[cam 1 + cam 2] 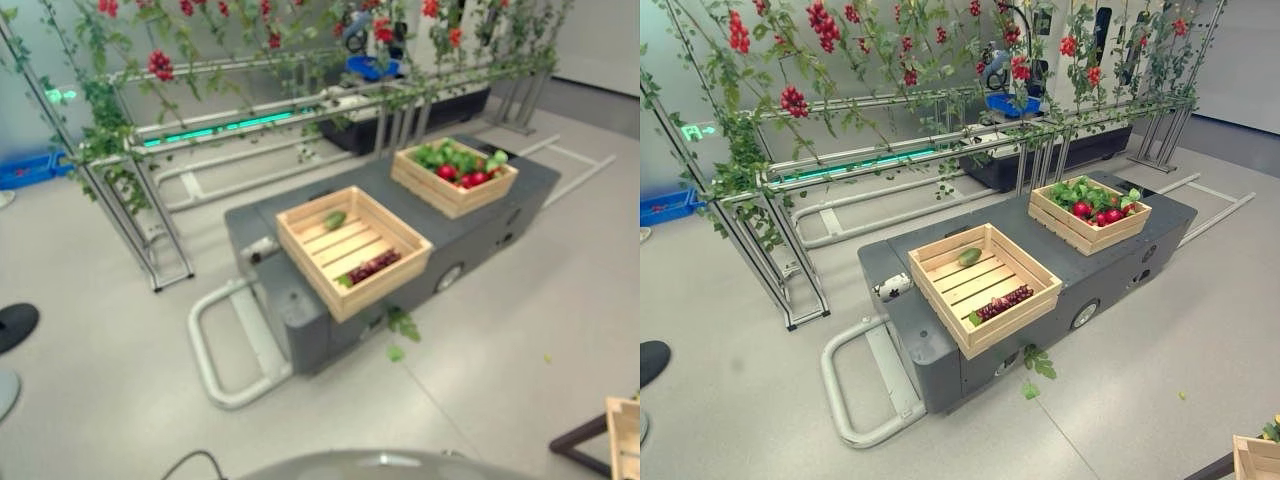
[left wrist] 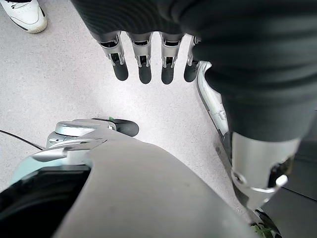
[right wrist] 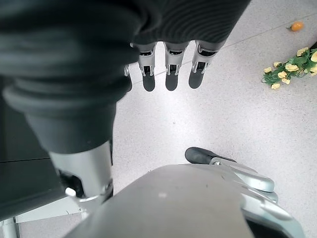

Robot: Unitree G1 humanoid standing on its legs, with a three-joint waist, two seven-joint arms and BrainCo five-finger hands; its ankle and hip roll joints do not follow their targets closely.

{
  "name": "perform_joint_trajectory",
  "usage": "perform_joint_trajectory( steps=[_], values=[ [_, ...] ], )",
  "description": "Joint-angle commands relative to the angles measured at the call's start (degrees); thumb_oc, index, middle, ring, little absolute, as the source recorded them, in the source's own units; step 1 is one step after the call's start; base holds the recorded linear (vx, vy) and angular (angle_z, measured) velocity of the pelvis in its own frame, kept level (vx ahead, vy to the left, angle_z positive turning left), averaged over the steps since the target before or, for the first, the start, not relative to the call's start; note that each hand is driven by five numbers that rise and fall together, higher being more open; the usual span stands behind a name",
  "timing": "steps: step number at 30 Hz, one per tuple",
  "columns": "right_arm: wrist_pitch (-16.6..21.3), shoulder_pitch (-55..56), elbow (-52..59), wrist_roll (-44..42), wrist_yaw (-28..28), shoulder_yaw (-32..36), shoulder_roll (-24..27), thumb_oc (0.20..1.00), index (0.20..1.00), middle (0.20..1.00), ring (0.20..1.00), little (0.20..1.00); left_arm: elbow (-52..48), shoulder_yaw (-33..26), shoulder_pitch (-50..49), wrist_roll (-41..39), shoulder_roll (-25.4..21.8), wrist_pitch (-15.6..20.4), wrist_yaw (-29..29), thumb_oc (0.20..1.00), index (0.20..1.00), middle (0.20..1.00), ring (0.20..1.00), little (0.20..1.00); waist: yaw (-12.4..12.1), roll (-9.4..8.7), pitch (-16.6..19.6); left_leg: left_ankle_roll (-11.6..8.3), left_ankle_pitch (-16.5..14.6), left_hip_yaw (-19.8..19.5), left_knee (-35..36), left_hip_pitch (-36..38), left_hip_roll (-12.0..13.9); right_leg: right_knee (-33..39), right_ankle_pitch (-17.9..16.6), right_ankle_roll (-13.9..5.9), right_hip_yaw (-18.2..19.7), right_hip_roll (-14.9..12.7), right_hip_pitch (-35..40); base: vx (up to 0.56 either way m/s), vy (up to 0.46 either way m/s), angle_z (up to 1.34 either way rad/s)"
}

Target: Pick up the fruits from the basket on one side to the basket on the other side

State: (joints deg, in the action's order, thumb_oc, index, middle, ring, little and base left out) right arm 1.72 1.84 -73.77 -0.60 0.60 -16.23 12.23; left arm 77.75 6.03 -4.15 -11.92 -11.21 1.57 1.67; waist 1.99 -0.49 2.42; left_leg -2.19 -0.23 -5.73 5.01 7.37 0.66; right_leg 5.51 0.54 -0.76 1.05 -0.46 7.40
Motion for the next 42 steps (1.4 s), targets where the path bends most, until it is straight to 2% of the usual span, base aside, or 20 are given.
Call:
perform_joint_trajectory(
  steps=[1, 17, 22, 24, 28, 33, 35, 36, 37, 40, 42],
  values=[
    [-0.5, -1.1, -3.6, 1.8, 0.2, -0.6, 0.1, 1.0, 1.0, 1.0, 1.0, 1.0, 3.3, -0.8, 3.2, 1.4, 2.1, 0.6, 0.0, 1.0, 1.0, 1.0, 1.0, 1.0, -1.6, -1.67, -0.5, 2.91, -6.0, -0.9, -2.3, -0.3, -5.0, -0.7, 2.0, -2.17, -0.4, 2.7, -1.6, 0.0, 0.0, 0.0],
    [-0.9, -1.7, -4.9, 1.5, 0.1, 0.0, 0.0, 1.0, 1.0, 1.0, 1.0, 1.0, 3.9, -0.6, 3.4, 1.2, 2.4, 0.3, 0.6, 1.0, 1.0, 1.0, 1.0, 1.0, -1.4, -1.33, -0.7, 2.54, -5.4, -1.2, -1.8, -0.5, -4.8, -0.7, 1.9, -1.96, -0.9, 2.9, -2.0, 0.0, 0.0, 0.0],
    [-1.0, -2.2, -4.7, 1.5, 0.0, -0.2, 0.3, 1.0, 1.0, 1.0, 1.0, 1.0, 3.7, 2.1, 4.4, 4.9, 2.2, 0.3, 0.7, 1.0, 1.0, 1.0, 1.0, 1.0, -1.0, -0.99, -1.2, 2.09, -4.7, -1.3, -1.7, -1.2, -4.6, -0.5, 1.5, -1.92, -1.1, 3.0, -2.7, -0.05, -0.026, 0.03],
    [-0.9, -3.2, -4.2, 1.4, 0.2, -0.7, 0.8, 1.0, 1.0, 1.0, 1.0, 1.0, 2.4, 5.2, 5.9, 8.3, 1.9, 0.8, -0.1, 1.0, 1.0, 1.0, 1.0, 1.0, -0.7, -0.65, -2.0, 1.72, -3.8, -1.6, -1.8, -2.6, -4.7, -0.5, 0.9, -1.92, -1.4, 2.9, -4.1, -0.12, -0.02, 0.08],
    [-0.7, -3.9, -3.8, 1.5, 0.5, -1.0, 1.3, 1.0, 1.0, 1.0, 1.0, 1.0, 1.7, 6.7, 6.8, 9.9, 1.7, 1.0, -0.7, 1.0, 1.0, 1.0, 1.0, 1.0, -0.7, -0.45, -2.8, 1.56, -3.5, -1.7, -2.6, -4.5, -4.9, -0.5, 0.3, -1.94, -1.5, 3.0, -5.6, -0.1, -0.026, 0.06],
    [-0.1, -4.5, -3.1, 1.0, 1.6, -0.9, 2.1, 1.0, 1.0, 1.0, 1.0, 1.0, 1.0, 7.3, 8.0, 10.6, 1.6, 1.5, -3.3, 1.0, 1.0, 1.0, 1.0, 1.0, -0.8, -0.13, -4.7, 1.13, -3.2, -2.1, -4.9, -7.5, -5.8, -0.5, 0.0, -1.87, -2.3, 2.8, -6.9, -0.07, -0.029, 0.14],
    [0.2, -4.4, -2.8, 1.0, 2.5, -0.4, 3.0, 1.0, 1.0, 1.0, 1.0, 1.0, 1.1, 7.0, 8.5, 9.6, 2.5, 1.8, -4.7, 1.0, 1.0, 1.0, 1.0, 1.0, -0.9, 0.02, -6.7, 0.66, -3.9, -1.8, -10.0, -10.6, -7.5, -0.5, -0.3, -1.9, -3.2, 2.1, -7.5, -0.11, -0.016, 0.14],
    [0.2, -4.4, -2.8, 1.0, 2.5, -0.4, 3.0, 1.0, 1.0, 1.0, 1.0, 1.0, 1.1, 7.0, 8.6, 9.6, 2.5, 1.8, -4.7, 1.0, 1.0, 1.0, 1.0, 1.0, -0.8, 0.04, -6.7, 0.66, -4.0, -1.9, -10.2, -10.8, -7.6, -0.5, -0.3, -1.91, -3.3, 2.1, -7.6, -0.08, -0.025, 0.37],
    [0.3, -4.1, -3.1, 0.9, 3.2, 0.1, 3.3, 1.0, 1.0, 1.0, 1.0, 1.0, 1.2, 6.0, 8.7, 8.0, 2.8, 1.7, -5.3, 1.0, 1.0, 1.0, 1.0, 1.0, -0.8, -0.25, -7.4, -0.23, -5.0, -1.5, -14.4, -12.6, -8.7, -0.5, -0.6, -1.96, -4.1, 1.3, -7.7, -0.03, -0.021, 0.38],
    [0.5, -3.8, -3.1, 0.5, 3.6, 0.6, 3.1, 1.0, 1.0, 1.0, 1.0, 1.0, 1.5, 5.3, 8.5, 7.4, 3.0, 1.9, -5.8, 1.0, 1.0, 1.0, 1.0, 1.0, -1.0, -0.53, -7.6, -0.54, -5.8, -0.7, -16.1, -12.9, -8.7, -0.5, -0.5, -1.96, -4.6, 1.1, -6.8, 0.01, -0.05, 0.28],
    [0.8, -3.1, -2.9, 0.3, 3.8, 0.9, 2.8, 1.0, 1.0, 1.0, 1.0, 1.0, 2.1, 3.3, 7.9, 5.5, 3.1, 2.1, -6.4, 1.0, 1.0, 1.0, 1.0, 1.0, -1.2, -1.3, -7.9, -0.48, -6.4, 0.4, -20.8, -15.0, -9.1, -0.5, 0.1, -1.6, -4.9, 0.9, -5.5, 0.01, -0.059, 0.15]
  ],
)
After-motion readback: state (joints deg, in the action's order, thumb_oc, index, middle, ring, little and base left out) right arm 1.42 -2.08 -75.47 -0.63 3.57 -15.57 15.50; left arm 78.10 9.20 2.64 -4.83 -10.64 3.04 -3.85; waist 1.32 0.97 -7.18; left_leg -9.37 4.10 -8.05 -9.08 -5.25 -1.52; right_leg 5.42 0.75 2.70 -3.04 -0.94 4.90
